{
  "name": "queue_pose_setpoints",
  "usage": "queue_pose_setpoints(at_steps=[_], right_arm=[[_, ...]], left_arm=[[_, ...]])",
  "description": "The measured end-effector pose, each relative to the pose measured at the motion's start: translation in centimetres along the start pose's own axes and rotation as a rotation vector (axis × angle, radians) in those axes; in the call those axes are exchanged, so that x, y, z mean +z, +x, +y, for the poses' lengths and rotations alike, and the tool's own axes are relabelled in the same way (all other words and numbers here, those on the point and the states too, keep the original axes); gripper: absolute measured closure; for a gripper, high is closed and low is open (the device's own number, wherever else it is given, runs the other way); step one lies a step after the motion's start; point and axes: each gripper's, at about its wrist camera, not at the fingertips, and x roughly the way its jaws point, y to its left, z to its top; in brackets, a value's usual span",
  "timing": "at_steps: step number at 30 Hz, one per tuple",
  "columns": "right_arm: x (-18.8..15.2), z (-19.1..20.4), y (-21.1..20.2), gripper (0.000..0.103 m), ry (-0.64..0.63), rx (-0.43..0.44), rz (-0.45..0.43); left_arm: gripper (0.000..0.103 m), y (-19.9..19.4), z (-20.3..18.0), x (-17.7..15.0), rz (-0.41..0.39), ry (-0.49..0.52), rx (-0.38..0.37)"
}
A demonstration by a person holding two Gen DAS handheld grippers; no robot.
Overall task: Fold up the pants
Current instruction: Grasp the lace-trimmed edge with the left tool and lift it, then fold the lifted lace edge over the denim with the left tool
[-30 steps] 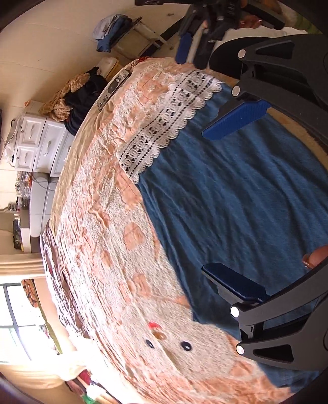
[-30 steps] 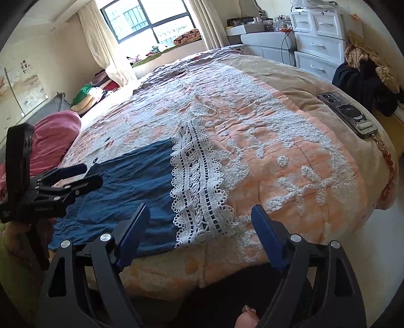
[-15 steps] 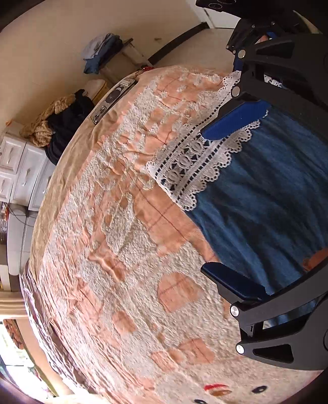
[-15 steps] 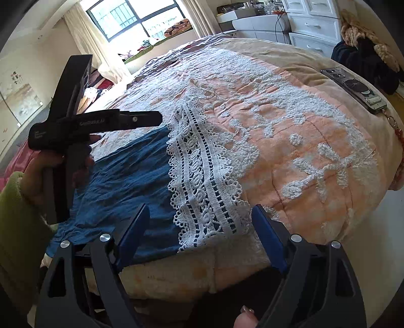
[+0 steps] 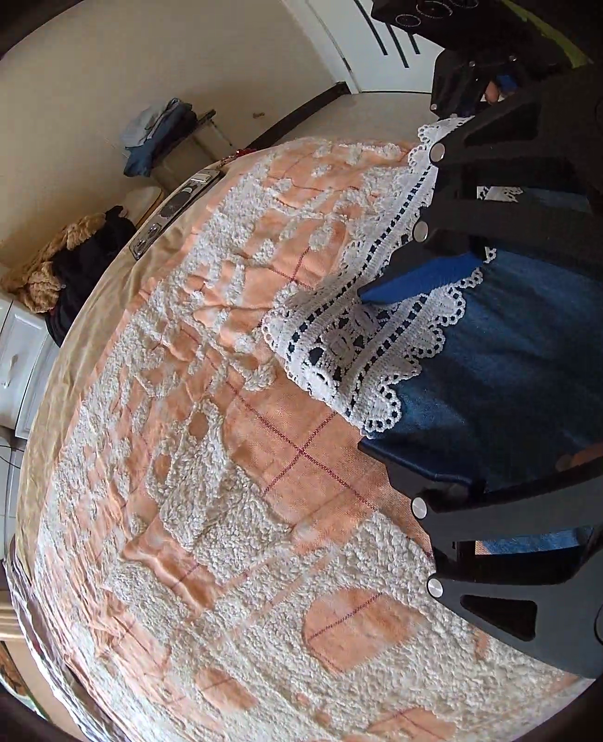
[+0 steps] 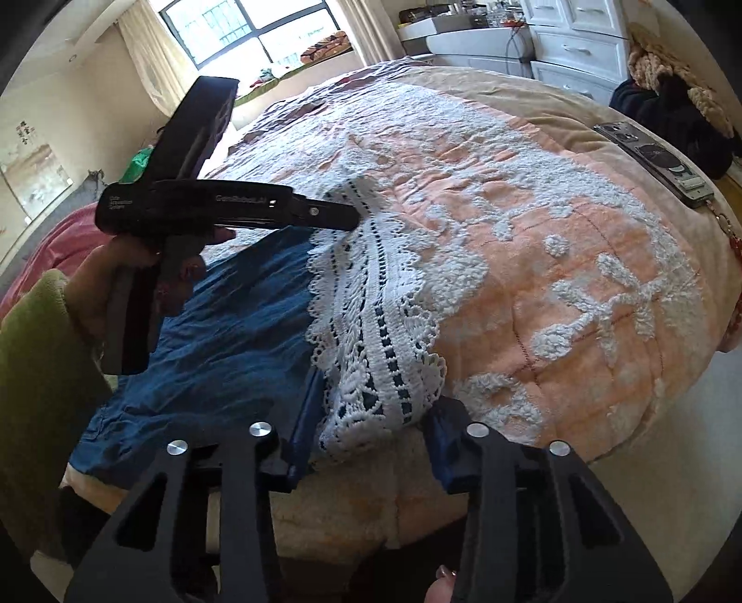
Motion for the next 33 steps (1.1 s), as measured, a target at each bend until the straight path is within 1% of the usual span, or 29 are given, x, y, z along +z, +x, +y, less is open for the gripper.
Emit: queue_pose_setpoints(at_steps=[2,3,6,9,13,17,20,24,26,29,31,32,33], right_arm=[[0.1,-0.1,-0.1,0.071,0.015,0.015,-0.007],[0.4,-0.2,-0.2,0.074,0.019,0.030,-0.018],[0.9,0.5,-1.2,0.076,0.012,0.064,-0.065],[1.3,2.2,-2.6,0.076,-0.041,0.082,-0.118],[2.0,4.9,-4.1,0.076,-0.121,0.119,-0.168],[2.1,8.5,-5.0,0.076,-0.221,0.181,-0.198],[1.5,11.4,-4.7,0.076,-0.310,0.228,-0.191],[-0.2,14.7,-2.7,0.076,-0.411,0.261,-0.129],[-0.9,16.0,-1.4,0.076,-0.449,0.269,-0.099],[-2.4,18.3,0.2,0.076,-0.507,0.251,-0.065],[-3.4,19.5,1.2,0.076,-0.553,0.219,-0.050],[-4.0,20.1,1.6,0.076,-0.583,0.216,-0.043],[-4.6,20.8,2.1,0.076,-0.610,0.211,-0.032]], left_arm=[[0.078,-0.2,0.2,-0.1,-0.002,-0.008,-0.013],[0.083,-0.4,0.5,-0.1,-0.008,-0.018,-0.022],[0.086,-1.4,0.9,-0.3,-0.040,-0.031,-0.053],[0.086,-3.3,1.2,-0.6,-0.098,-0.042,-0.092],[0.086,-7.9,1.8,-1.7,-0.200,-0.056,-0.131],[0.086,-12.6,3.1,-4.1,-0.286,-0.075,-0.124],[0.086,-15.1,4.2,-6.8,-0.335,-0.085,-0.105],[0.085,-15.6,6.3,-10.1,-0.322,-0.162,-0.082],[0.083,-15.8,7.4,-11.5,-0.319,-0.194,-0.054],[0.080,-16.0,9.0,-13.2,-0.318,-0.259,-0.033],[0.077,-16.2,10.1,-14.0,-0.323,-0.311,-0.029],[0.070,-16.5,10.5,-14.5,-0.327,-0.339,-0.029],[0.065,-16.9,11.0,-14.9,-0.335,-0.367,-0.045]])
